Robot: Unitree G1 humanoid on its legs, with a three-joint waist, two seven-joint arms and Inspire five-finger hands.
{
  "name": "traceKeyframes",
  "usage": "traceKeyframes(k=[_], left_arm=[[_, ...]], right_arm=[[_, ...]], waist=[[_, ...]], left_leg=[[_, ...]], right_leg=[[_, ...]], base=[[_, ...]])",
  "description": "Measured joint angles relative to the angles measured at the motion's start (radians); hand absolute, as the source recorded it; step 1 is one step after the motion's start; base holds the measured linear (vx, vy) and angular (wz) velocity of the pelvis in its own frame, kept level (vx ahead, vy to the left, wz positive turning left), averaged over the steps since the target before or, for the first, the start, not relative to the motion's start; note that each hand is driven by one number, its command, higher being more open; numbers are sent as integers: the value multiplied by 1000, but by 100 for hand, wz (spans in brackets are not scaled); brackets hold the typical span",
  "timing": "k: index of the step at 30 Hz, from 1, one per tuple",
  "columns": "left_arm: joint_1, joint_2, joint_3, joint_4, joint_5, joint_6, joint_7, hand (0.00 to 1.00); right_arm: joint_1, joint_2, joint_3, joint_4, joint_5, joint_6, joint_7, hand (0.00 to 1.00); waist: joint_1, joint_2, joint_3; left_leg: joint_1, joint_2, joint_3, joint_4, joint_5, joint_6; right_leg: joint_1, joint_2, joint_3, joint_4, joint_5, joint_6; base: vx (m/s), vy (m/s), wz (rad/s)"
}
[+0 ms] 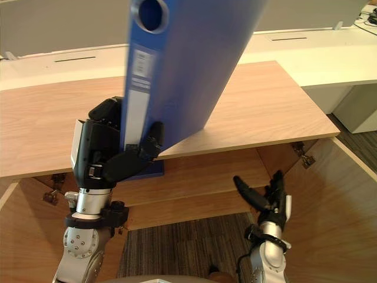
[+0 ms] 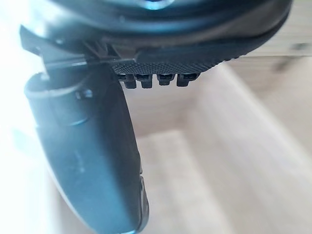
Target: Walk over to the cabinet, pick up the folder, carry it to the office cabinet, place the folder inside the office cabinet, then close the office cabinet door
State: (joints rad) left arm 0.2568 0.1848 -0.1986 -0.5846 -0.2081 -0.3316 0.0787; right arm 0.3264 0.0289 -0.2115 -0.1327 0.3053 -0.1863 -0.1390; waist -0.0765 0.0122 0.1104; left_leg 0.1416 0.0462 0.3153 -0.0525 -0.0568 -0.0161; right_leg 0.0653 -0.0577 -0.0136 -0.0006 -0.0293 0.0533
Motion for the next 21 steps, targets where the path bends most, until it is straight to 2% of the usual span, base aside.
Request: traceKeyframes(k=[5, 7, 10, 11, 15, 19, 21], left_arm=[[20, -9, 44, 0, -165, 22, -66, 0], [30, -6, 44, 0, -208, 28, -91, 0], [32, 10, 41, 3, -271, 43, -132, 0], [20, 113, -6, 16, -363, 54, -232, 0], [22, 118, 6, 14, -415, 43, -251, 0], [5, 179, 2, 27, -441, 45, -252, 0], [-3, 190, 2, 43, -455, 46, -252, 0]], right_arm=[[-10, -38, 45, -263, 71, -31, 42, 100], [-1, -61, 69, -294, 92, -33, 44, 100], [-6, -127, 84, -294, 107, -32, 43, 100], [-170, -395, 250, -321, 144, -38, 153, 100], [-228, -416, 254, -312, 146, -55, 176, 100], [-322, -508, 287, -192, 213, -60, 202, 100], [-340, -515, 300, -162, 225, -59, 210, 100]], waist=[[1, -1, 12], [2, -1, 12], [-3, 0, 13], [-18, 2, 12], [28, 10, 6], [26, 16, 0], [33, 17, -1]], left_leg=[[5, 4, 27, 23, -25, -2], [8, 5, 27, 23, -25, -2], [9, 3, 27, 23, -27, 0], [0, 6, 3, 43, -26, 1], [-16, 4, -29, 48, -16, 8], [-24, -11, -61, 27, 8, 14], [-24, -12, -65, 22, 12, 15]], right_leg=[[0, -2, 31, 0, 1, 2], [1, -2, 34, 0, 3, 4], [1, -4, 38, 2, 4, 6], [2, -5, 26, 17, 4, 7], [2, -8, -5, 18, 5, 9], [2, -17, -34, 15, 9, 16], [2, -19, -40, 15, 10, 17]], base=[[29, 3, -19], [22, -5, -9], [-62, -35, -1], [-205, -102, 28], [-101, -60, 25], [-28, -12, 23], [-6, 1, 13]])
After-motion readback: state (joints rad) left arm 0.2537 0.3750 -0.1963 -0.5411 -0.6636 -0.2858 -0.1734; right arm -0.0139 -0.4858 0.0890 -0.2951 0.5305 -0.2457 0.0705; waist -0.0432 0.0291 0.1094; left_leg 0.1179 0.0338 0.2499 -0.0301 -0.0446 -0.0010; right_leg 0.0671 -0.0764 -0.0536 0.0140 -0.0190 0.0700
